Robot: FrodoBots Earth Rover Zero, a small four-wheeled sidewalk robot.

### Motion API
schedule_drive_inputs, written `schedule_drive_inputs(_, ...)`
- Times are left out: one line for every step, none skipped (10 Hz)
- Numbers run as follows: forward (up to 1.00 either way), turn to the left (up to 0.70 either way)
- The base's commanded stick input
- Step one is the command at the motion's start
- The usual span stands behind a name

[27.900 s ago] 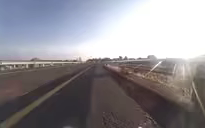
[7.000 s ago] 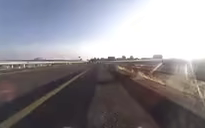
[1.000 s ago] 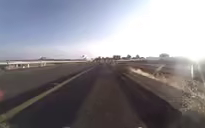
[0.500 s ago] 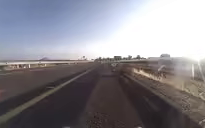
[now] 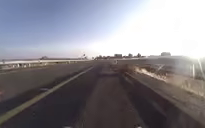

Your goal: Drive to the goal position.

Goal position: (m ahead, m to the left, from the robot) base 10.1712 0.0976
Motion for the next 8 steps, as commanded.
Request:
schedule_drive_inputs(0.5,0.0)
schedule_drive_inputs(0.5,0.0)
schedule_drive_inputs(0.5,0.0)
schedule_drive_inputs(0.5,0.0)
schedule_drive_inputs(0.5,0.0)
schedule_drive_inputs(0.5,0.0)
schedule_drive_inputs(0.5,0.0)
schedule_drive_inputs(0.5,0.0)
